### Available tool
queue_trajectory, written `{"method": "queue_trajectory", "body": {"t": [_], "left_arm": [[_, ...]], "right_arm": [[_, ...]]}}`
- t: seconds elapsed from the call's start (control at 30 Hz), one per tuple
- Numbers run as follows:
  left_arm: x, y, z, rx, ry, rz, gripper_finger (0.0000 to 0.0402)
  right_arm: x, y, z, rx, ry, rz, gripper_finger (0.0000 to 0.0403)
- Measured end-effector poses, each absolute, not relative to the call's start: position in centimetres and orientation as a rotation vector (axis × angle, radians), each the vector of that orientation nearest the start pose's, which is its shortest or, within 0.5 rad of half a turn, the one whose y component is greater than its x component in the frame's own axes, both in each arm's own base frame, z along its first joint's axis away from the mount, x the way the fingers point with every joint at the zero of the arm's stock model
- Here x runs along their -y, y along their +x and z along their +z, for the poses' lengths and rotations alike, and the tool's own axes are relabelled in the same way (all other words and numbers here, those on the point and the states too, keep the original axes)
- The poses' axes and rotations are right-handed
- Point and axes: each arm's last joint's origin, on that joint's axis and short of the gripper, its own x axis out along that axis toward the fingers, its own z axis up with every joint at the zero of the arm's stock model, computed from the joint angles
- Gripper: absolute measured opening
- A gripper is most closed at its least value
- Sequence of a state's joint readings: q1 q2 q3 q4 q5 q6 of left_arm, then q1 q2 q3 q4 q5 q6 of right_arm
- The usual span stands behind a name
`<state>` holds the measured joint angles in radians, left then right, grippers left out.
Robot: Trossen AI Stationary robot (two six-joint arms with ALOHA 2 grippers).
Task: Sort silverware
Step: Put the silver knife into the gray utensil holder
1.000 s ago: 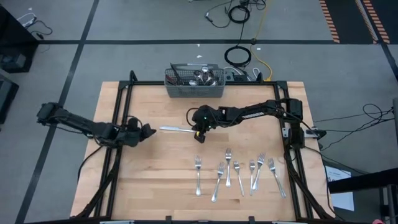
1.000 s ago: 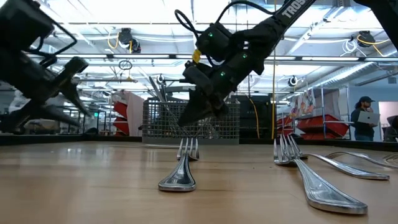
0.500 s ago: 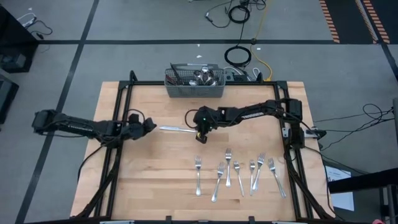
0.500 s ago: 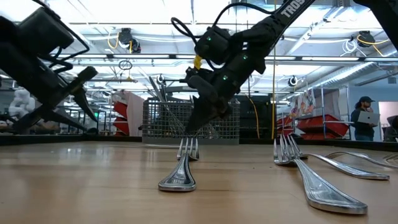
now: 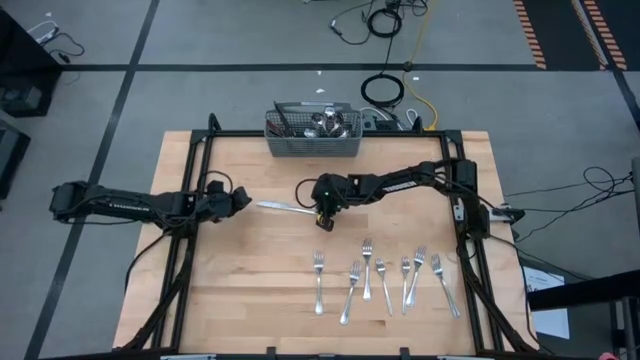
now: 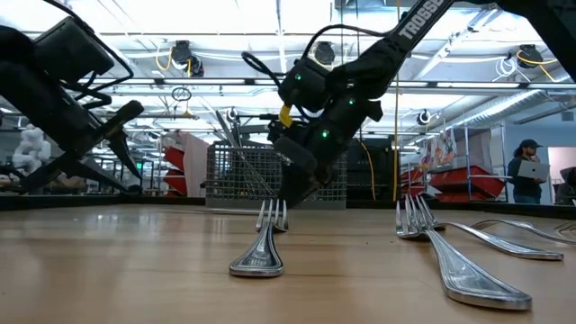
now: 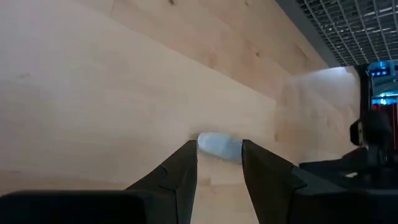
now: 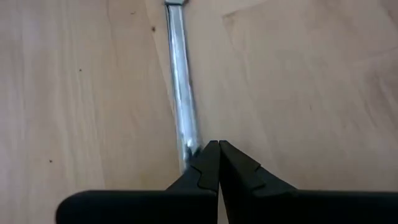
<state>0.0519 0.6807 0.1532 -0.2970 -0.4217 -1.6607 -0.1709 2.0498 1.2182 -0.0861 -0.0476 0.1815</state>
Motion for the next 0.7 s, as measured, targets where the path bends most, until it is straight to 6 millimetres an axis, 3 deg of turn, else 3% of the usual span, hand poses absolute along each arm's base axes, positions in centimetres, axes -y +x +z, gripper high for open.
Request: {"method": "queue_trajectory", "body": {"t": [0.33, 0.47, 0.6, 0.7], "left_arm": [[-1.9, 12.1, 12.5, -0.364, -1.357, 0.953, 0.0134], [-2.2, 12.4, 12.4, -0.331, -1.359, 0.976, 0.0134], [-2.3, 12.9, 12.5, -0.301, -1.366, 0.962, 0.0134], [-2.3, 13.0, 12.3, -0.3, -1.355, 0.978, 0.0134]], "right_arm": [[6.6, 40.6, 11.3, -0.914, 0.28, -0.192, 0.0], [6.5, 40.5, 11.4, -0.915, 0.268, -0.187, 0.0], [6.3, 40.2, 13.3, -0.879, 0.226, -0.221, 0.0], [6.3, 40.2, 15.9, -0.794, 0.193, -0.223, 0.0]]}}
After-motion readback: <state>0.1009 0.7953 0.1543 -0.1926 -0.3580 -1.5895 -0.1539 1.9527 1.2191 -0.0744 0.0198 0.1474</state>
